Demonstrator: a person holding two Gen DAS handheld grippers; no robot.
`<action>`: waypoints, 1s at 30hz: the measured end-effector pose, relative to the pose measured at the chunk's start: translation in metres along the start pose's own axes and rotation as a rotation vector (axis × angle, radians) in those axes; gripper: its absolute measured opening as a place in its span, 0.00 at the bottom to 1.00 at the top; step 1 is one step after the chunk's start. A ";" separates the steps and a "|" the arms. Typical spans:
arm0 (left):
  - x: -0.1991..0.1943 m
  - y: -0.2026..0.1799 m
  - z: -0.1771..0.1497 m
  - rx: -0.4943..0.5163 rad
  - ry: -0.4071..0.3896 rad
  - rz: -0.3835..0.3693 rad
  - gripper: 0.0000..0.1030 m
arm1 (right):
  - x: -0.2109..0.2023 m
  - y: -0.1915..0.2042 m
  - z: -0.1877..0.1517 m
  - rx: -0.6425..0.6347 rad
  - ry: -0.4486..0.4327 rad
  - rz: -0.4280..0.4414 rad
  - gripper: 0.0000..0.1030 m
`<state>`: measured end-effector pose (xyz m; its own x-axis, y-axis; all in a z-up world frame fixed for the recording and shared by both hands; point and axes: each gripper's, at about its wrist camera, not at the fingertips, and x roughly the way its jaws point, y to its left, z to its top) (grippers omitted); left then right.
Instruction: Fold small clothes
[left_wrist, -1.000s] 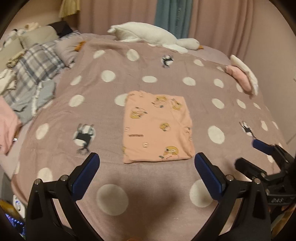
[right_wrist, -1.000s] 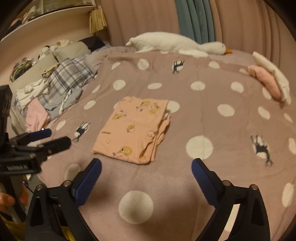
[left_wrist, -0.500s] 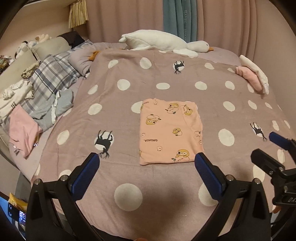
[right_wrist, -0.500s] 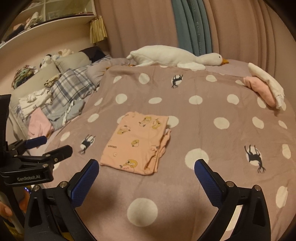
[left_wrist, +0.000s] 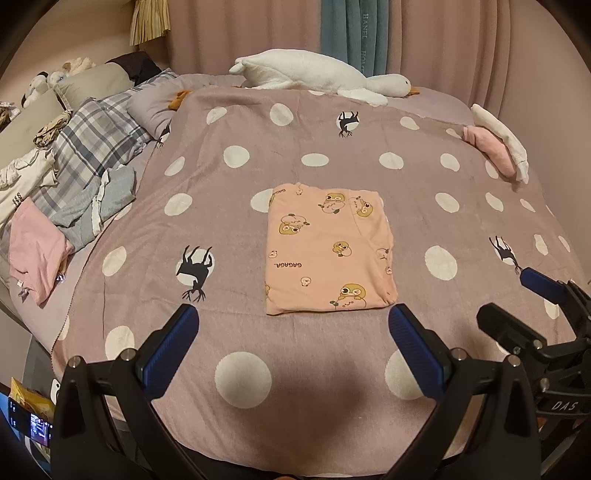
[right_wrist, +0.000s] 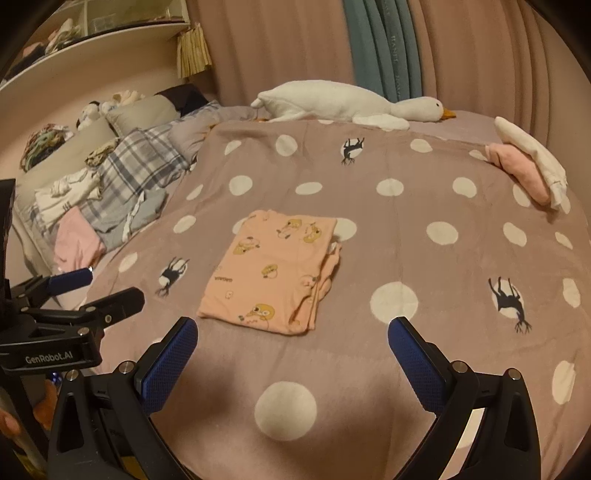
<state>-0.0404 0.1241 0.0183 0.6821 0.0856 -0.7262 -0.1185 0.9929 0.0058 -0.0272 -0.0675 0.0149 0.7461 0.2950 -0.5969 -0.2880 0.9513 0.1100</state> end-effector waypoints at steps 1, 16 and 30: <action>0.000 -0.001 -0.001 0.003 0.002 0.000 1.00 | 0.001 0.001 0.000 -0.003 0.004 -0.002 0.99; 0.001 -0.002 -0.004 0.005 0.016 -0.010 1.00 | 0.005 0.005 0.000 -0.013 0.027 -0.003 0.99; 0.002 -0.002 -0.006 0.015 0.013 -0.017 1.00 | 0.007 0.007 -0.001 -0.010 0.025 0.005 0.99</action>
<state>-0.0437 0.1222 0.0125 0.6742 0.0681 -0.7354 -0.0962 0.9954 0.0040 -0.0249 -0.0584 0.0105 0.7298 0.2970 -0.6158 -0.2977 0.9489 0.1050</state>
